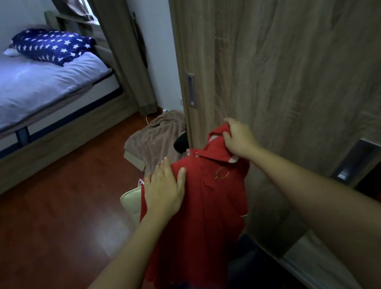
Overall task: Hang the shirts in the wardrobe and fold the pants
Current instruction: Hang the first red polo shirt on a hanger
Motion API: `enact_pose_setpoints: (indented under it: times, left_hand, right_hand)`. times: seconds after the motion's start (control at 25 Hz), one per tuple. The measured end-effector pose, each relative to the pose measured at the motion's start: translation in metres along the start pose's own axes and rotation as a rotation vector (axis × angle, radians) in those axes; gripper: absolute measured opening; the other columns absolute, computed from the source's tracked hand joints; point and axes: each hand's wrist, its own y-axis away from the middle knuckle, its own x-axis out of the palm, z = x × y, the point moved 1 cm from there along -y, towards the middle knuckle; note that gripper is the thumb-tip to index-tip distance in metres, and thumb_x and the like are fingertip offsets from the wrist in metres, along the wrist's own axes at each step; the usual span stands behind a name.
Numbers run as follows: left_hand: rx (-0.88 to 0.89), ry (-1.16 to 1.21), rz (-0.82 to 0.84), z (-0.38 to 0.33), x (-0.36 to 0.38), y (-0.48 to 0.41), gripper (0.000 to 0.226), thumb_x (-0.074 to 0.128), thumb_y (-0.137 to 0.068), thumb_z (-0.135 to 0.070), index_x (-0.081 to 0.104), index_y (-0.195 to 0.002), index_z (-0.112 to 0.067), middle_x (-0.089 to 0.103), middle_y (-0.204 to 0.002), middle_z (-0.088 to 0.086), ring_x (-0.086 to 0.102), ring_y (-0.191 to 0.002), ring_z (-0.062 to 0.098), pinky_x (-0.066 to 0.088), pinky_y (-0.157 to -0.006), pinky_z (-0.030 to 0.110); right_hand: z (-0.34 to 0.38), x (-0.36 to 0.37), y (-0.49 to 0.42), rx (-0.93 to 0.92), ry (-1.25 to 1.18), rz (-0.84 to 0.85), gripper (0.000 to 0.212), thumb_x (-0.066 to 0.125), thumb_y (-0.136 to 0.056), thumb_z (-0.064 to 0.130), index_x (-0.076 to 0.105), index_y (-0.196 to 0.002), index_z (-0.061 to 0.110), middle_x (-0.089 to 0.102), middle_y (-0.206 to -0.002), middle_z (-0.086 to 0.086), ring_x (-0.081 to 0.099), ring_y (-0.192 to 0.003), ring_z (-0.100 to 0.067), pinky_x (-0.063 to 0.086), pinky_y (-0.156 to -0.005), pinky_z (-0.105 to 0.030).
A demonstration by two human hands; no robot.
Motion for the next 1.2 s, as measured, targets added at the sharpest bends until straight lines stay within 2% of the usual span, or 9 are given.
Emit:
enact_pose_setpoints:
  times: [0.16,0.32,0.44,0.56,0.68,0.8,0.92,1.0,1.2]
  left_hand:
    - [0.224,0.39,-0.004,-0.039,-0.042,-0.05,0.069,0.043,-0.083,-0.039,0.03,-0.146,-0.015,0.022,-0.156,0.009,0.025,-0.141,0.021,0.024,-0.113,0.039]
    - [0.519,0.108,0.218,-0.073,-0.07,-0.081,0.08,0.043,-0.066,-0.062,0.05,-0.132,-0.019,0.048,-0.139,0.006,0.042,-0.13,0.023,0.031,-0.105,0.053]
    - [0.54,0.108,-0.106,-0.083,-0.099,-0.075,0.064,0.034,-0.069,-0.061,0.057,-0.098,-0.009,0.063,-0.086,0.006,0.063,-0.088,0.03,0.041,-0.086,0.048]
    - [0.592,0.231,-0.329,-0.1,-0.122,-0.065,0.048,0.045,-0.076,-0.054,0.057,-0.087,-0.009,0.063,-0.077,0.007,0.062,-0.077,0.027,0.042,-0.074,0.043]
    - [0.68,0.173,-0.28,-0.119,-0.137,-0.054,0.044,0.046,-0.081,-0.052,0.061,-0.088,-0.011,0.062,-0.082,0.007,0.06,-0.082,0.024,0.044,-0.072,0.043]
    - [0.678,0.217,0.038,-0.138,-0.152,-0.036,0.031,0.049,-0.068,-0.028,0.065,-0.092,-0.018,0.065,-0.089,0.006,0.062,-0.09,0.027,0.047,-0.077,0.039]
    - [0.582,0.664,0.218,-0.181,-0.19,-0.009,0.039,0.052,-0.054,-0.011,0.066,-0.082,-0.034,0.065,-0.078,-0.012,0.06,-0.078,0.011,0.049,-0.071,0.025]
    - [0.549,0.889,0.164,-0.218,-0.224,0.008,0.044,0.051,-0.047,-0.002,0.061,-0.082,-0.027,0.059,-0.078,0.001,0.055,-0.067,0.011,0.046,-0.056,0.018]
    - [0.608,1.3,0.313,-0.307,-0.25,0.054,0.036,0.039,-0.039,0.012,0.051,-0.048,-0.02,0.052,-0.085,0.002,0.044,-0.063,0.014,0.031,-0.04,0.015]
  right_hand:
    - [0.024,-0.032,0.024,-0.197,-0.452,0.124,0.042,0.048,-0.091,-0.004,0.045,-0.131,0.006,0.052,-0.123,-0.003,0.05,-0.113,-0.011,0.032,-0.088,0.0]
    - [0.041,-0.068,0.052,-0.324,-0.577,0.115,0.036,0.048,-0.089,-0.001,0.047,-0.122,0.015,0.052,-0.109,0.011,0.049,-0.094,0.01,0.036,-0.087,-0.005]
    - [0.044,-0.108,0.073,-0.428,-0.366,0.006,0.037,0.059,-0.078,0.017,0.052,-0.114,0.022,0.057,-0.108,0.01,0.054,-0.099,-0.001,0.039,-0.09,-0.015]
    - [0.059,-0.147,0.096,-0.549,-0.111,-0.277,0.043,0.057,-0.069,0.007,0.054,-0.111,0.013,0.061,-0.107,-0.005,0.057,-0.098,-0.015,0.037,-0.087,-0.013]
    - [0.07,-0.196,0.12,-0.436,-0.294,-0.527,0.028,0.048,-0.072,0.003,0.054,-0.094,0.018,0.059,-0.092,-0.004,0.053,-0.084,-0.013,0.036,-0.077,-0.009]
    - [0.05,-0.264,0.153,-0.23,-0.441,-0.667,0.018,0.039,-0.07,0.013,0.047,-0.077,0.028,0.055,-0.081,0.004,0.05,-0.079,-0.014,0.039,-0.074,-0.026]
    - [0.011,-0.328,0.196,0.002,-0.098,-0.596,0.018,0.037,-0.071,0.022,0.051,-0.08,0.027,0.06,-0.095,-0.009,0.054,-0.089,-0.026,0.037,-0.075,-0.029]
    - [-0.009,-0.363,0.236,0.095,0.123,-0.562,0.013,0.045,-0.073,0.018,0.054,-0.077,0.026,0.056,-0.095,-0.008,0.053,-0.086,-0.024,0.036,-0.074,-0.027]
    - [-0.025,-0.449,0.334,0.029,0.153,-0.383,0.049,0.051,-0.07,-0.016,0.062,-0.052,0.028,0.06,-0.088,0.0,0.057,-0.072,-0.006,0.048,-0.061,-0.016]
